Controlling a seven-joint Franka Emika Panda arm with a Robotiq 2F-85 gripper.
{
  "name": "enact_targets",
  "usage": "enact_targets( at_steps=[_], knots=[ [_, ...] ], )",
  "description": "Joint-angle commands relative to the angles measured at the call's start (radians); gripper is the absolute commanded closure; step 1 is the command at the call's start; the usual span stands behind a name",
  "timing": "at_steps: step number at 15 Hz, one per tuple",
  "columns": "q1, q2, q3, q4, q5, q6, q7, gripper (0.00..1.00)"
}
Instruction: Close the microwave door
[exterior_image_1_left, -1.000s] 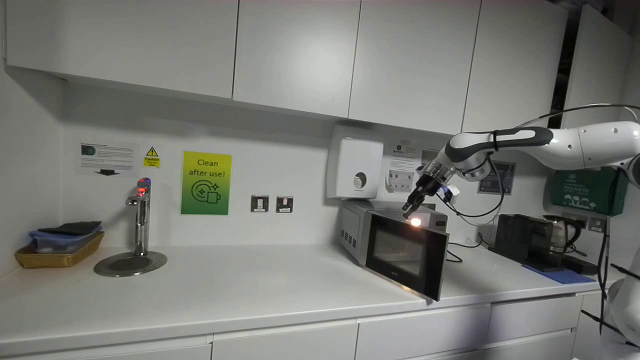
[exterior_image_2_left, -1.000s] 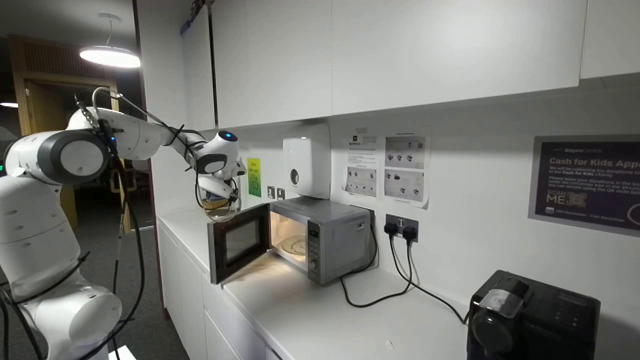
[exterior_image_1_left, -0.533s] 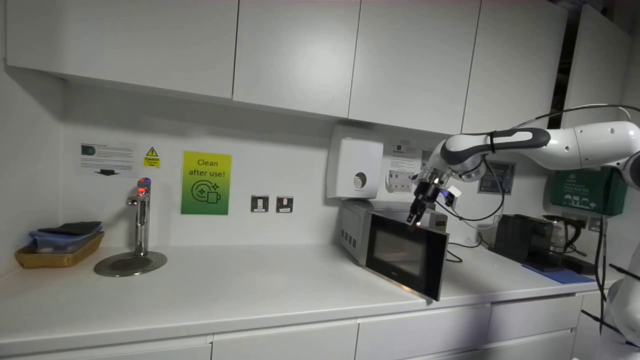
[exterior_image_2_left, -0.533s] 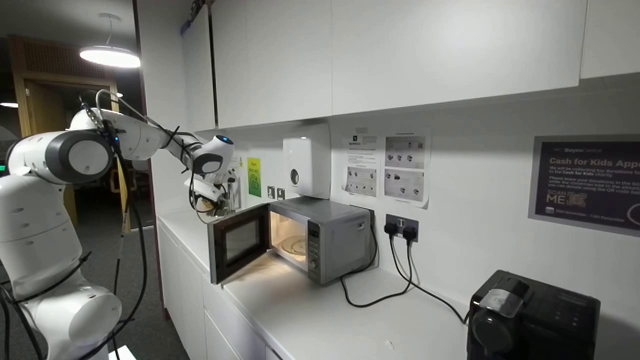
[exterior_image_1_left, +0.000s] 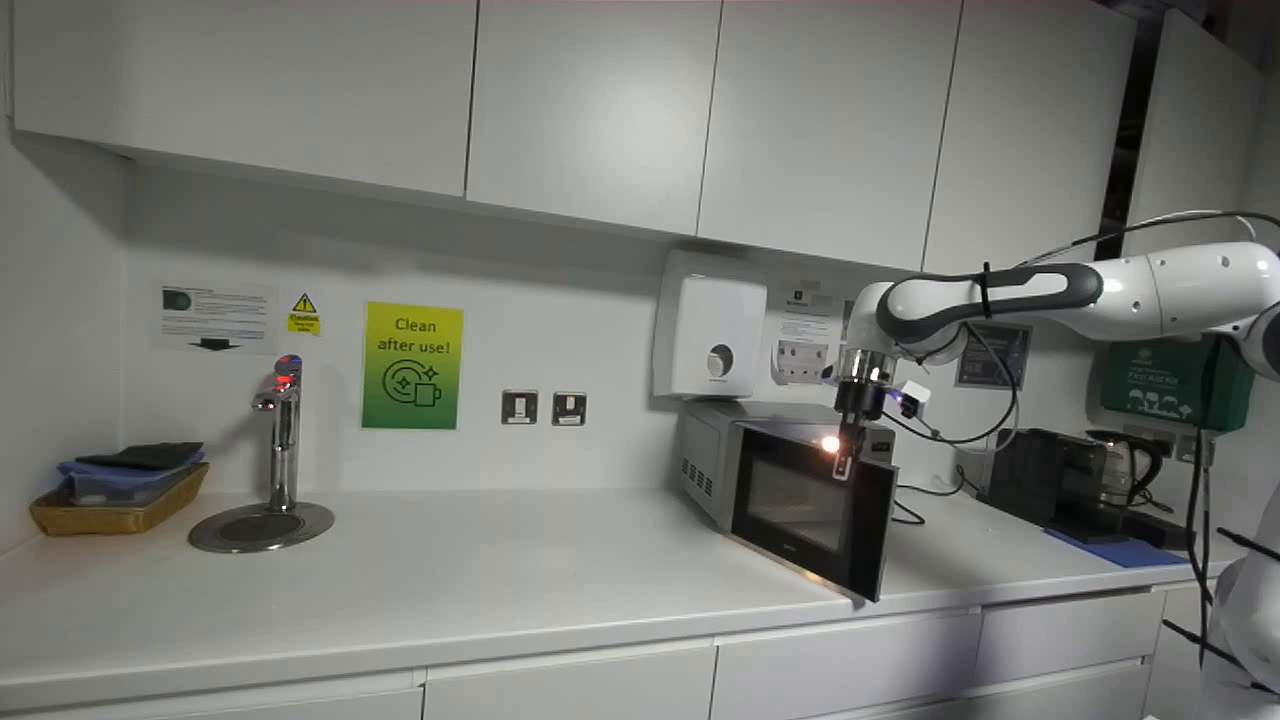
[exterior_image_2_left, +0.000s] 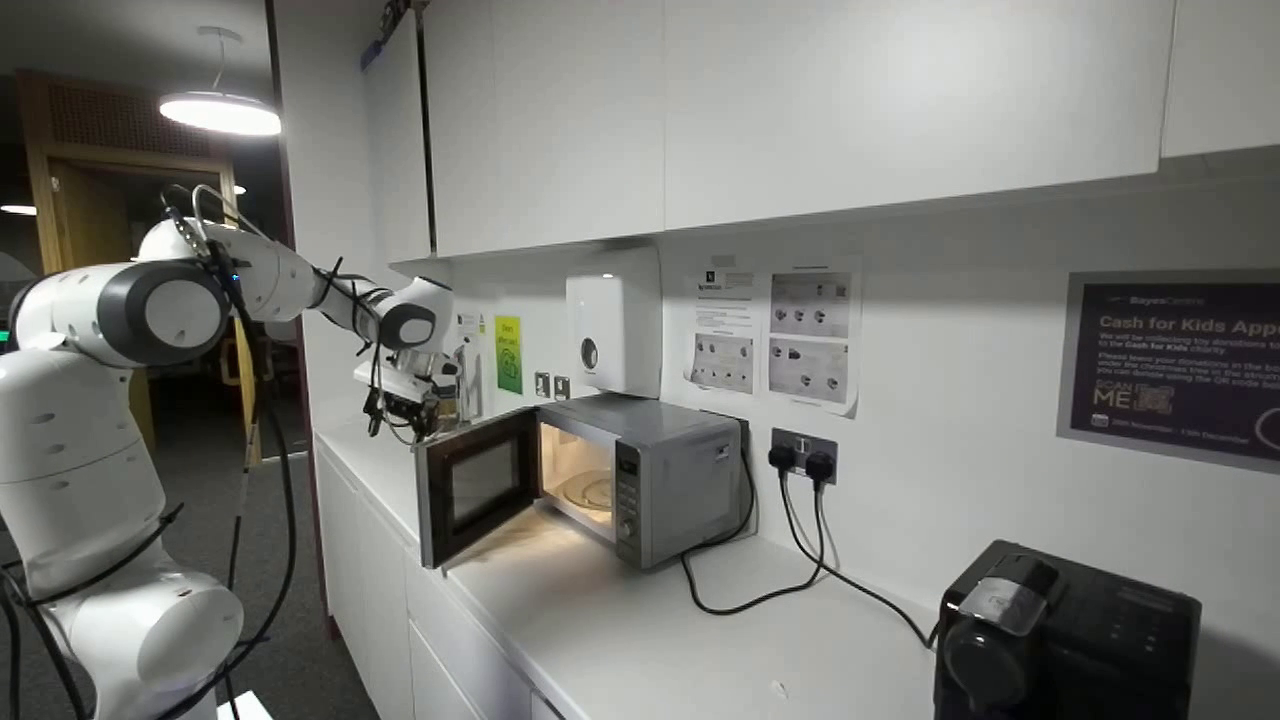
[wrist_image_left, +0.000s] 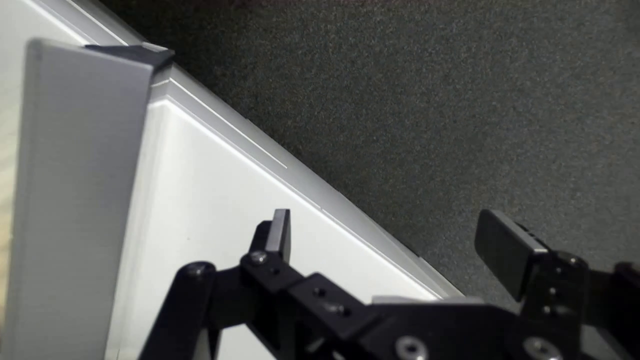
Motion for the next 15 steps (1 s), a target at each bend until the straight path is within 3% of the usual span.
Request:
enact_targets(
  at_steps=[1,15],
  knots=[
    [-0.024,0.019,0.027,0.020,-0.080,-0.049,0.028,0.00],
    [-0.039,0.019,0.028,-0.006,-0.253,-0.002,0.037,0.00]
  ],
)
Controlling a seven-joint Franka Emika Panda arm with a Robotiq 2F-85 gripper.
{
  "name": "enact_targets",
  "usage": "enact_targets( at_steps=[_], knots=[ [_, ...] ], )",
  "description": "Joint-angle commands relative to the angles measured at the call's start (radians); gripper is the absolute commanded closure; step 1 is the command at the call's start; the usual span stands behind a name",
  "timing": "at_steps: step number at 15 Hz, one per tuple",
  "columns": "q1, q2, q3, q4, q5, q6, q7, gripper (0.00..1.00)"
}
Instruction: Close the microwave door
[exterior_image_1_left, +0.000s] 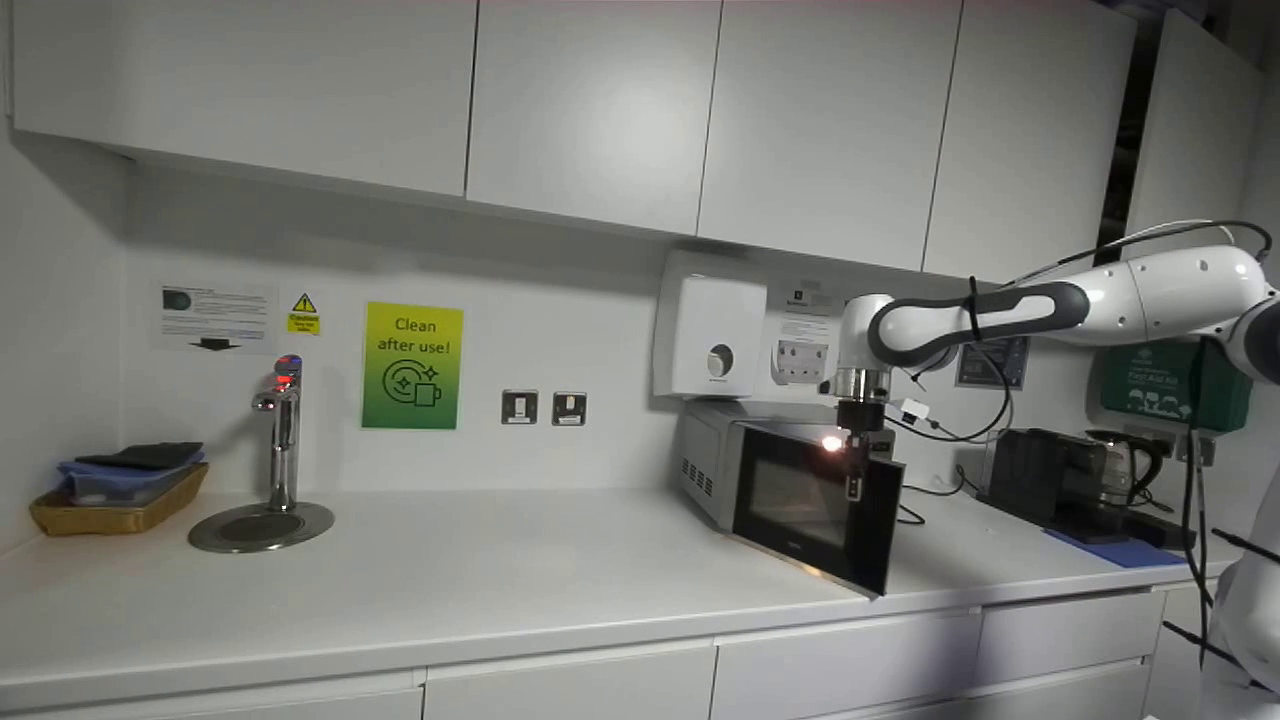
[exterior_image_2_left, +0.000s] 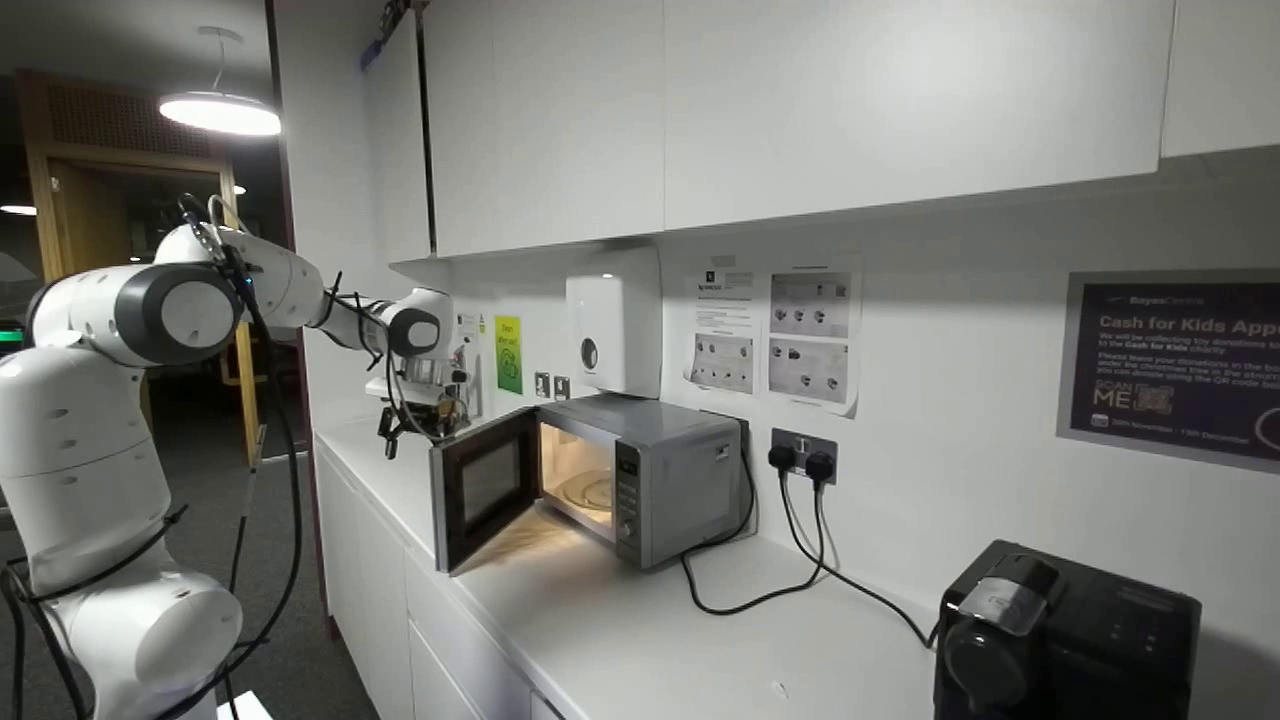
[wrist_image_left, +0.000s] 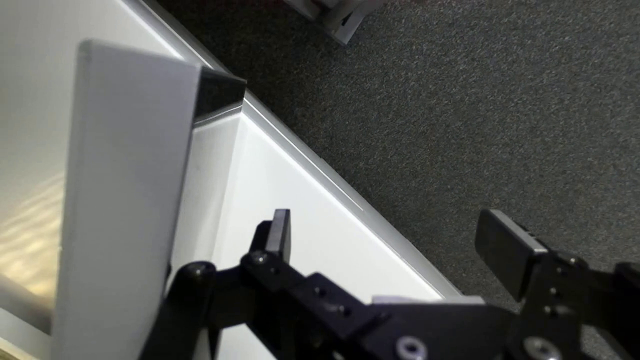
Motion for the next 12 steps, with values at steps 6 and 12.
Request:
enact_targets(
  at_steps=[6,12],
  knots=[
    [-0.052,-0.016,0.006,-0.011,-0.051,0.020,0.030,0.00],
    [-0.088,-0.004,-0.006,-0.017,-0.060,0.032,0.053,0.00]
  ],
)
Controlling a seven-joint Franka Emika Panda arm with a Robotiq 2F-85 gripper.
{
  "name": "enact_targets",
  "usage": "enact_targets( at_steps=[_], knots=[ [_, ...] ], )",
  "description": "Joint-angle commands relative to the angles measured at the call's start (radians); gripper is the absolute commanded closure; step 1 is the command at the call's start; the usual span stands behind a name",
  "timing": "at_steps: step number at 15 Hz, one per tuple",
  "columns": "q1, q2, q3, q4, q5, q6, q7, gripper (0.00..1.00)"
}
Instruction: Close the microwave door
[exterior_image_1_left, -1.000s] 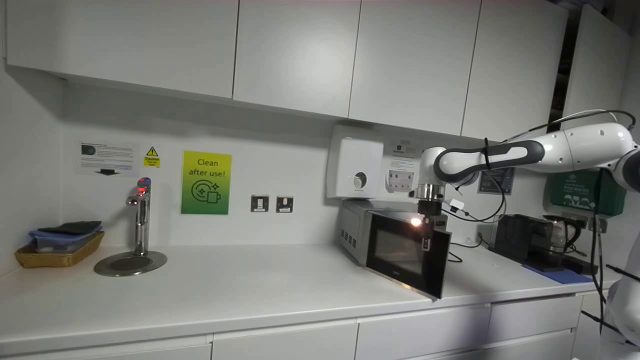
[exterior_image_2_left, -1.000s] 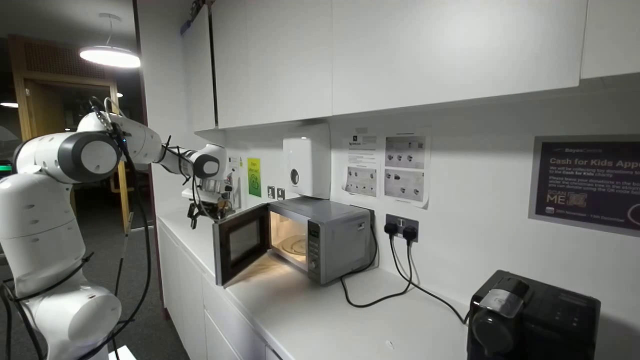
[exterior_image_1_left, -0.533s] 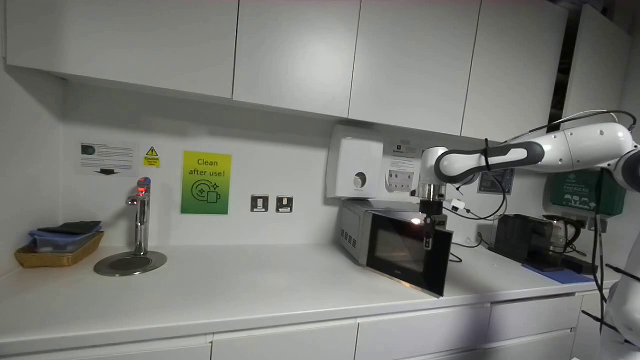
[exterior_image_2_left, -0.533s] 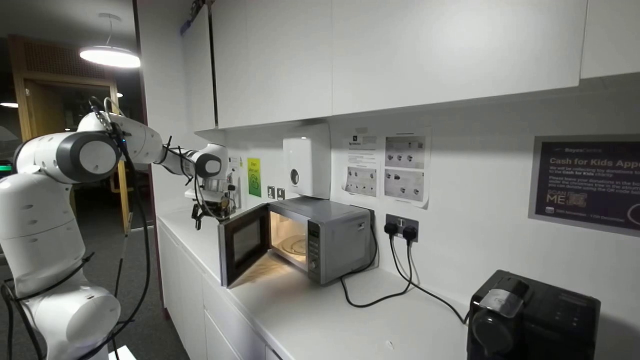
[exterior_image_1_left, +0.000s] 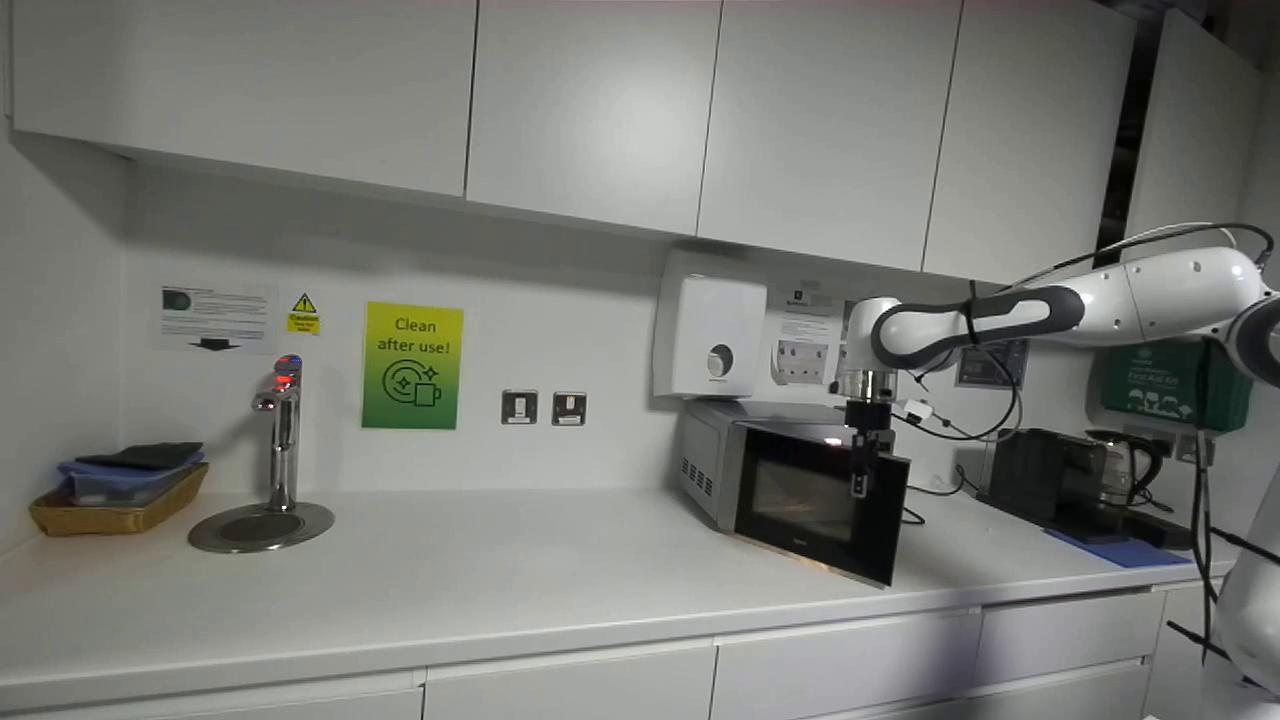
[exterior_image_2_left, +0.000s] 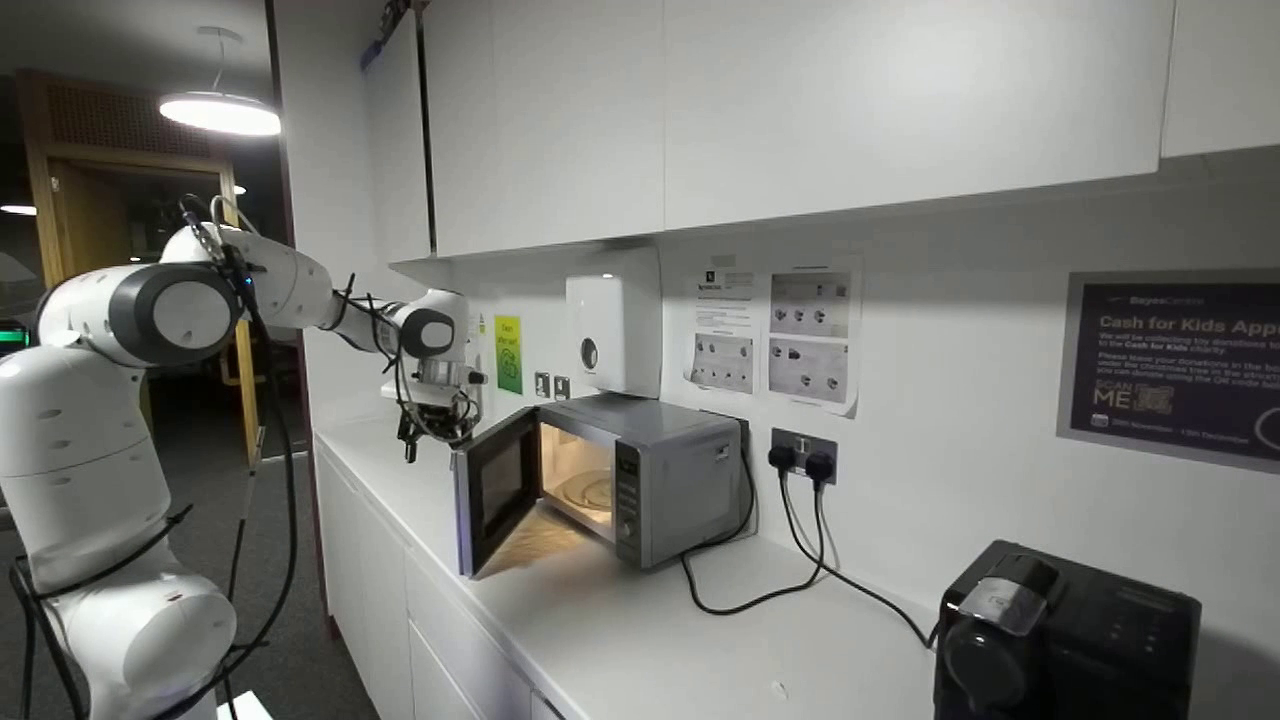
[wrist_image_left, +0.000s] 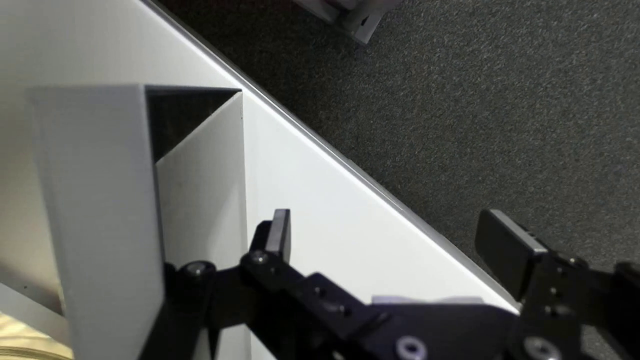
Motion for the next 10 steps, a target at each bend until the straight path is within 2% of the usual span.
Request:
enact_targets(
  at_steps=[1,10],
  knots=[
    [-0.025,-0.002,-0.004,-0.012,-0.026,0.028,0.034,0.00],
    [-0.066,0.016,-0.029,-0.022,-0.048,0.082,0.069,0.00]
  ],
)
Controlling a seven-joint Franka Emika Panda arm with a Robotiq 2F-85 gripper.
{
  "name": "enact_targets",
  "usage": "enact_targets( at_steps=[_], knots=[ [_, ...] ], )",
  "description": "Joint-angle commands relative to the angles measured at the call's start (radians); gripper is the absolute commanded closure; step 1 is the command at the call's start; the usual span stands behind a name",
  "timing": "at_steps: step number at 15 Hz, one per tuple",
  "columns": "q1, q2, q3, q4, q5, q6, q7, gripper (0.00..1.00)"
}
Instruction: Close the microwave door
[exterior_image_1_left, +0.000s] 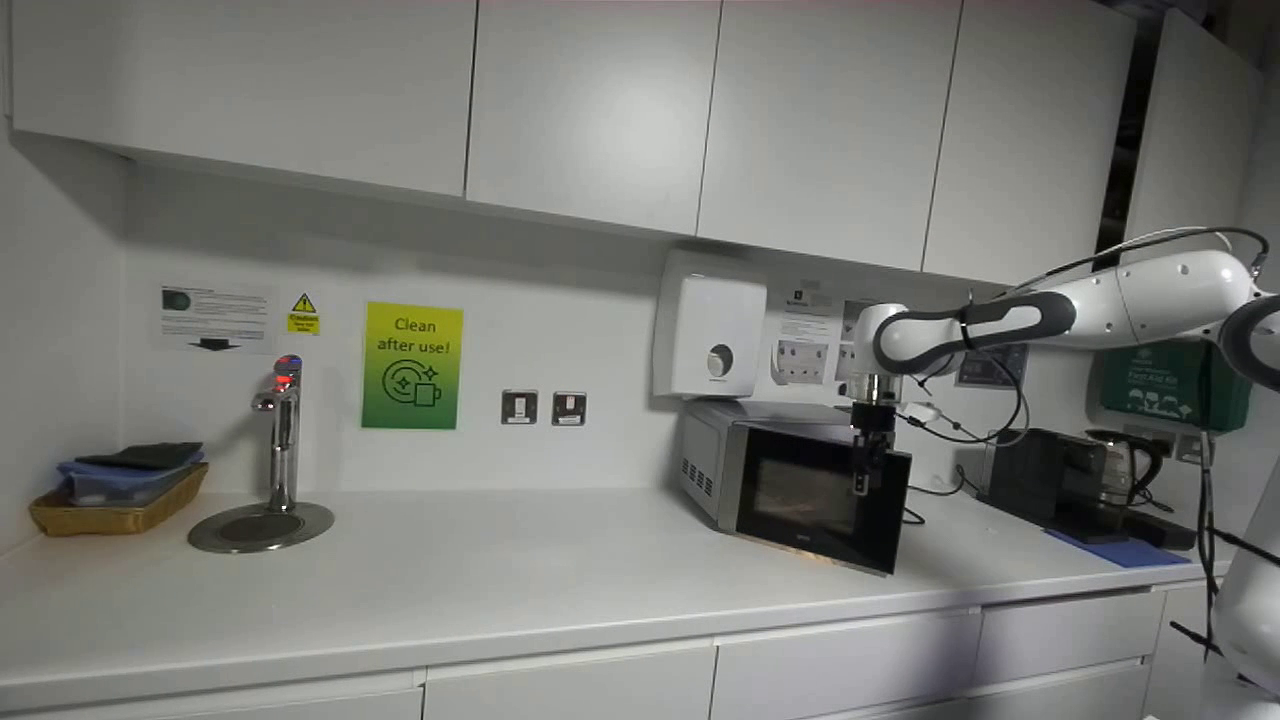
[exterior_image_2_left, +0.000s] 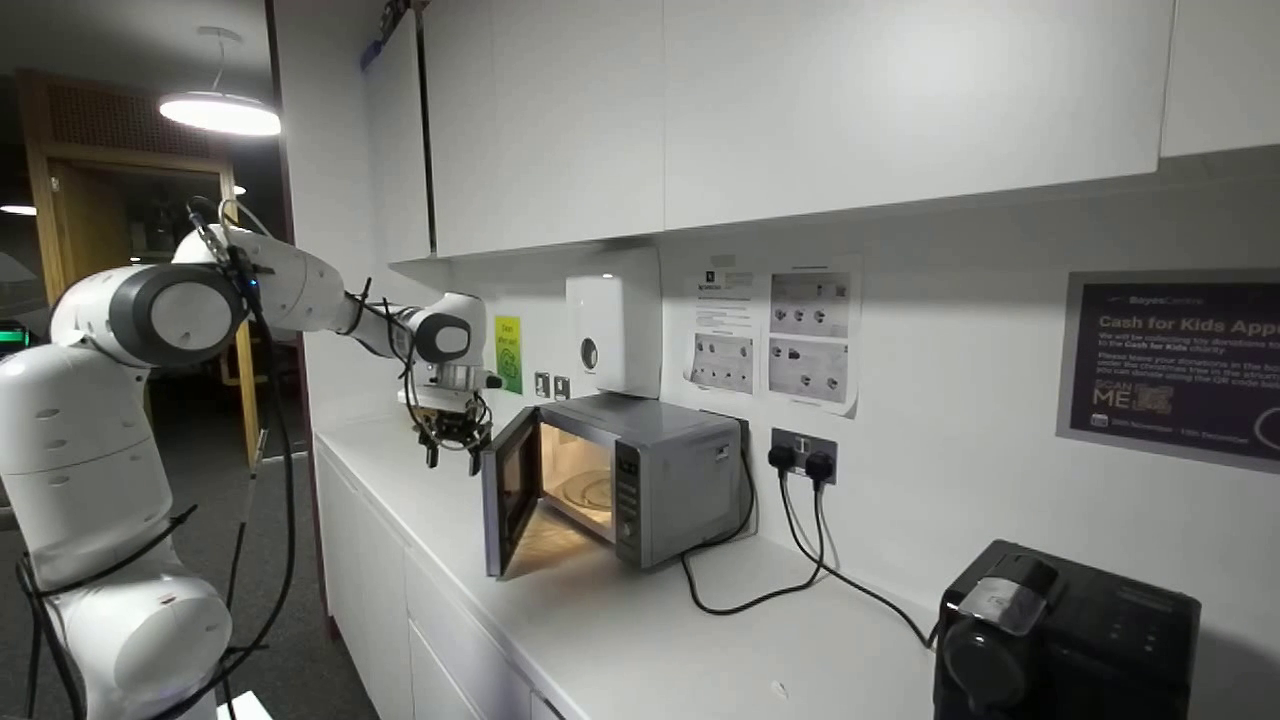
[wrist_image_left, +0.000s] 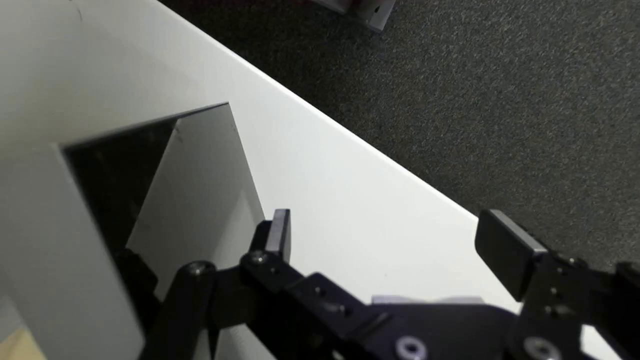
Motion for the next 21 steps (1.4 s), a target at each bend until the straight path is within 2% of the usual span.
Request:
enact_targets(
  at_steps=[1,21],
  knots=[
    [-0.018,0.004,-0.007,-0.014,-0.031,0.048,0.039,0.00],
    [-0.098,0.032,-0.072,0.014,-0.155,0.118,0.224,0.00]
  ],
)
